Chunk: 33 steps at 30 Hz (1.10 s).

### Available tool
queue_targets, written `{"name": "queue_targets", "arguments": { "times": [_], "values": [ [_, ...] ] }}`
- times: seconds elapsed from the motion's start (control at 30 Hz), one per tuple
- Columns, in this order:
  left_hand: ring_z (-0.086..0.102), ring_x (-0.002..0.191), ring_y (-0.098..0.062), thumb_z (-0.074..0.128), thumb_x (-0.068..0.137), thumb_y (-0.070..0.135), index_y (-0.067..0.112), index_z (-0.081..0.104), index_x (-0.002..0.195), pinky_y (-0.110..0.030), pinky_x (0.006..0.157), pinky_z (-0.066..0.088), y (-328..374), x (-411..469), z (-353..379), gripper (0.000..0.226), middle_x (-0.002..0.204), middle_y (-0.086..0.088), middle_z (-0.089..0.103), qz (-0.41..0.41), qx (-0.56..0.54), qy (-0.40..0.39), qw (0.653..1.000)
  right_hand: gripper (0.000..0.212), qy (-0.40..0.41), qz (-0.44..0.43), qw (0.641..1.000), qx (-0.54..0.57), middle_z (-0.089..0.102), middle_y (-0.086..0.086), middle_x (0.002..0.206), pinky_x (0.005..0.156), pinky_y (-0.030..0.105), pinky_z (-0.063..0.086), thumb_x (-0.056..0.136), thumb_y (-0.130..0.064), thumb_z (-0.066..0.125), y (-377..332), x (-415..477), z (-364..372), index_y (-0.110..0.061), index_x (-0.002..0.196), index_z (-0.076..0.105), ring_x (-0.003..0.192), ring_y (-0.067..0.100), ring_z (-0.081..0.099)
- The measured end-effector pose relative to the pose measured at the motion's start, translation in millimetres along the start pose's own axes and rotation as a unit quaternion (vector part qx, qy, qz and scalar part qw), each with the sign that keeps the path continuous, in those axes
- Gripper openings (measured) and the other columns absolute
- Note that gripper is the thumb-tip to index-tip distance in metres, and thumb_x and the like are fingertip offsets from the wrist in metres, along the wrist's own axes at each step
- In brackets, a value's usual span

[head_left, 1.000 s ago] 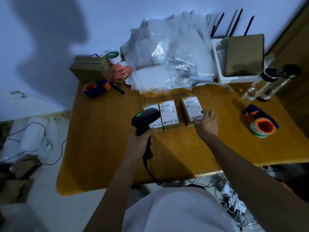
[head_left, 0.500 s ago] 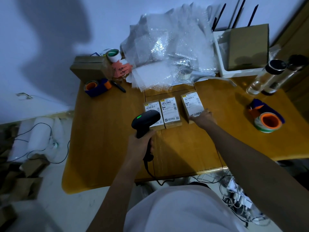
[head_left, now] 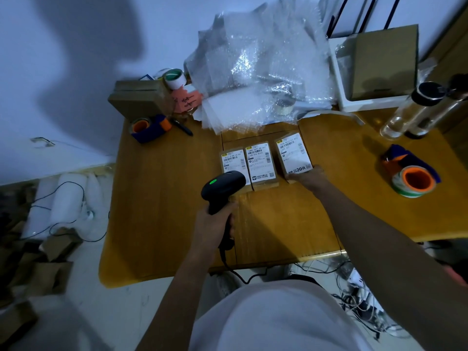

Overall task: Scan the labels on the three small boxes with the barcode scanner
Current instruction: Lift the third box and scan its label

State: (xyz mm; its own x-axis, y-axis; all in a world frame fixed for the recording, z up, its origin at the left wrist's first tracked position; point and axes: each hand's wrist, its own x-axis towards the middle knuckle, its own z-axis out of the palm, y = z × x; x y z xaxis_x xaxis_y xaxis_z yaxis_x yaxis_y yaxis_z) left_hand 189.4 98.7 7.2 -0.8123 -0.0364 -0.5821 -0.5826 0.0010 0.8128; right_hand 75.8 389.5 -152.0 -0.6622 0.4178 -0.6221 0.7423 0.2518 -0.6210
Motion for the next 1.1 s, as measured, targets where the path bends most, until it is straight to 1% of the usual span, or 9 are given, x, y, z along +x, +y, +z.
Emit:
{"name": "queue_targets", "arguments": {
  "times": [0.07, 0.17, 0.27, 0.37, 0.5, 0.67, 0.73, 0.87, 1.1],
  "values": [
    [0.052, 0.051, -0.014, 0.073, 0.091, 0.022, 0.012, 0.064, 0.087, -0.03, 0.055, 0.047, -1.3, -0.9, -0.6, 0.014, 0.061, -0.002, 0.058, -0.001, -0.003, 0.001, 1.0, 0.131, -0.014, 0.009, 0.997, 0.071, 0.06, 0.009, 0.132, 0.088, 0.046, 0.059, 0.029, -0.058, 0.096, -0.4, -6.3, -4.4, -0.009, 0.139, 0.043, 0.112, 0.028, 0.065],
    [0.052, 0.051, -0.015, 0.074, 0.09, 0.022, 0.012, 0.064, 0.088, -0.032, 0.056, 0.047, -2.4, -1.8, -2.1, 0.015, 0.062, -0.003, 0.058, 0.004, -0.003, 0.005, 1.0, 0.072, -0.03, 0.023, 0.989, 0.143, 0.065, 0.006, 0.113, 0.066, 0.031, 0.054, 0.069, -0.035, 0.091, -14.3, -36.9, -11.3, -0.008, 0.125, 0.056, 0.087, 0.02, 0.065],
    [0.051, 0.05, -0.015, 0.074, 0.089, 0.022, 0.012, 0.064, 0.087, -0.031, 0.056, 0.047, -3.7, -2.5, -3.9, 0.015, 0.062, -0.004, 0.058, 0.005, -0.009, 0.001, 1.0, 0.048, -0.05, 0.027, 0.977, 0.206, 0.062, 0.007, 0.114, 0.083, 0.034, 0.055, 0.083, -0.025, 0.081, -9.3, -42.7, -17.8, -0.012, 0.119, 0.052, 0.093, 0.021, 0.063],
    [0.052, 0.05, -0.014, 0.074, 0.09, 0.022, 0.011, 0.064, 0.086, -0.028, 0.053, 0.048, -4.9, -2.8, -3.8, 0.015, 0.062, -0.003, 0.058, 0.002, -0.013, -0.002, 1.0, 0.063, -0.056, 0.017, 0.972, 0.229, 0.064, 0.006, 0.116, 0.087, 0.037, 0.054, 0.081, -0.026, 0.082, -2.8, -51.2, -24.4, -0.008, 0.131, 0.048, 0.089, 0.017, 0.064],
    [0.052, 0.049, -0.014, 0.073, 0.09, 0.02, 0.009, 0.064, 0.085, -0.024, 0.048, 0.047, -3.0, -2.9, -2.8, 0.016, 0.062, -0.004, 0.057, 0.0, -0.023, -0.01, 1.0, 0.081, -0.057, -0.002, 0.97, 0.236, 0.068, 0.007, 0.125, 0.094, 0.044, 0.053, 0.068, -0.033, 0.087, 7.3, -62.3, -29.5, -0.011, 0.137, 0.051, 0.109, 0.025, 0.066],
    [0.051, 0.046, -0.012, 0.074, 0.09, 0.02, 0.008, 0.062, 0.084, -0.023, 0.046, 0.046, 0.8, -1.7, -3.1, 0.018, 0.061, -0.005, 0.056, 0.004, -0.023, -0.019, 1.0, 0.027, -0.147, -0.022, 0.948, 0.281, 0.066, 0.011, 0.121, 0.098, 0.04, 0.052, 0.086, -0.016, 0.073, 13.1, -90.5, -26.1, -0.011, 0.112, 0.066, 0.112, 0.025, 0.061],
    [0.051, 0.046, -0.012, 0.073, 0.091, 0.02, 0.009, 0.062, 0.083, -0.023, 0.046, 0.046, 3.0, -3.2, -5.1, 0.017, 0.06, -0.003, 0.055, 0.019, -0.021, -0.022, 0.999, 0.036, -0.168, -0.033, 0.942, 0.288, 0.066, 0.015, 0.122, 0.093, 0.038, 0.053, 0.081, -0.018, 0.077, 13.1, -101.0, -22.6, -0.007, 0.114, 0.067, 0.111, 0.024, 0.063],
    [0.052, 0.051, -0.015, 0.073, 0.091, 0.022, 0.011, 0.063, 0.083, -0.028, 0.053, 0.046, 7.6, -8.1, -11.6, 0.016, 0.061, -0.004, 0.056, 0.05, -0.005, -0.026, 0.998, 0.093, -0.187, -0.065, 0.935, 0.294, 0.068, 0.015, 0.127, 0.094, 0.04, 0.056, 0.056, -0.028, 0.089, 7.2, -115.2, -11.6, -0.005, 0.137, 0.049, 0.114, 0.028, 0.067],
    [0.051, 0.051, -0.016, 0.073, 0.091, 0.025, 0.009, 0.064, 0.085, -0.031, 0.056, 0.046, 21.9, -17.4, -19.2, 0.019, 0.061, -0.003, 0.056, 0.055, -0.019, -0.02, 0.998, 0.07, -0.23, -0.11, 0.928, 0.272, 0.069, 0.011, 0.127, 0.101, 0.042, 0.053, 0.068, -0.013, 0.082, -20.4, -137.4, 1.9, -0.01, 0.132, 0.053, 0.119, 0.029, 0.065]
  ]
}}
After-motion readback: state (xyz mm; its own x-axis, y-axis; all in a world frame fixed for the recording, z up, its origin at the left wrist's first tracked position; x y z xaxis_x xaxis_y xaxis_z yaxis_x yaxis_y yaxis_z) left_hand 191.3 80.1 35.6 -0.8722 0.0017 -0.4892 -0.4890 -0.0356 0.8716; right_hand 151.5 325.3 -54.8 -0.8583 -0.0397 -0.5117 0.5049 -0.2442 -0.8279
